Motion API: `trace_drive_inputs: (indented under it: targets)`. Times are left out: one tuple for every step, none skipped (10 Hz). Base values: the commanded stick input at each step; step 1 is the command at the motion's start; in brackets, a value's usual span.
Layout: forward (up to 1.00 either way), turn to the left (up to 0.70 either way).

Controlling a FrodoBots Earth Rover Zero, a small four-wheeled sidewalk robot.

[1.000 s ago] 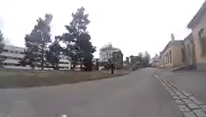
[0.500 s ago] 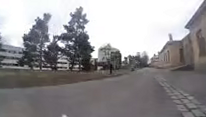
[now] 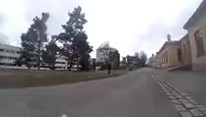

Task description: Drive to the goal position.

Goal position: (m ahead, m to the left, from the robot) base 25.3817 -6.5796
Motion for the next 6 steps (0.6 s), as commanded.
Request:
trace_drive_inputs:
  targets:
    - [0.0, 0.0]
    - [0.0, 0.0]
    - [0.46, 0.0]
    - [0.7, 0.0]
    - [0.7, 0.0]
    - [0.7, 0.0]
